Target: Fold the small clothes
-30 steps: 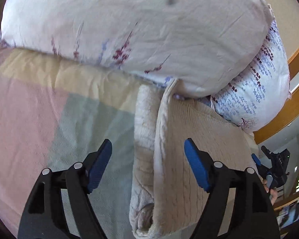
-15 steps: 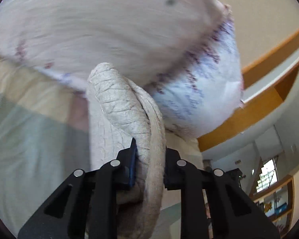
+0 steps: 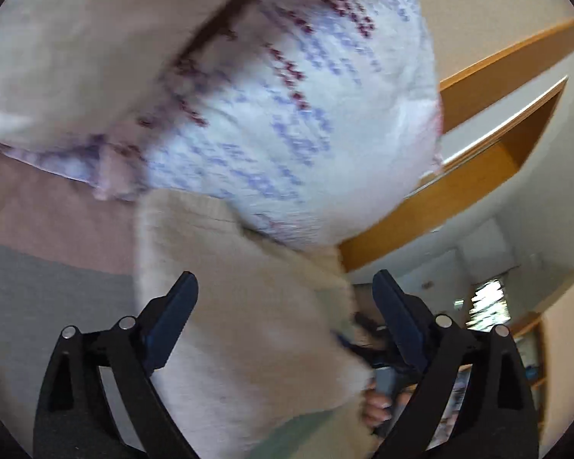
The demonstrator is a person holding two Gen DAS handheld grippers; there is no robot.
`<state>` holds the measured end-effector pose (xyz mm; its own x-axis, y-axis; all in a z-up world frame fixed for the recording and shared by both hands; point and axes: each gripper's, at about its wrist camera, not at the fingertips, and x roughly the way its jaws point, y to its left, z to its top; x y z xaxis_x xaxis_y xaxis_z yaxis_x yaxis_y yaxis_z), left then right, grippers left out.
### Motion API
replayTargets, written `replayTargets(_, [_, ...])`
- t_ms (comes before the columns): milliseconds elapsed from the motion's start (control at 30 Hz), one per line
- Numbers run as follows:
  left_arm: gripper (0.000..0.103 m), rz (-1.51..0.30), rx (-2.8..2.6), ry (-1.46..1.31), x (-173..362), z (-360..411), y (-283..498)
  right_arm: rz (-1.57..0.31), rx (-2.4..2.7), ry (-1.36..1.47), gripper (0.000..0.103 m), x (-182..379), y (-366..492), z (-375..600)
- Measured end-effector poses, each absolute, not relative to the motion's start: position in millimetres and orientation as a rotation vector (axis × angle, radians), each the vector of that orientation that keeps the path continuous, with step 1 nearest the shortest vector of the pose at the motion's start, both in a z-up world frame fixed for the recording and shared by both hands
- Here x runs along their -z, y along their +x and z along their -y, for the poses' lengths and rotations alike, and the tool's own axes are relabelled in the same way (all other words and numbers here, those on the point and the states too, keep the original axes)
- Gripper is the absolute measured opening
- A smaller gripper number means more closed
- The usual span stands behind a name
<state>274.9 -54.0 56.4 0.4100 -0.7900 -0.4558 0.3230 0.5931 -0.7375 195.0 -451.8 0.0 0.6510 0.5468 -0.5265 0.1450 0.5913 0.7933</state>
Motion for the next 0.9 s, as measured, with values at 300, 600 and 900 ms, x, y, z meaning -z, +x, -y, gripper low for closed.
replayTargets(300, [0.095,-1.063,0.697,-0.361,8.9,90.8,256.5,-0.992,-0.394,0.930,0.053,16.6,224.1,414.1])
replayTargets(600, [0.038,-0.989,0.869,-0.440,-9.8,64.3,236.3,-0.921,-0.535,0.893,0.035,-13.1,200.0,366.8])
replayTargets(900, [0.072,-0.849,0.484,-0.076,-19.3,-35.1,179.5,-0.897,-0.434,0.695,0.055,-19.6,192.1,307.9])
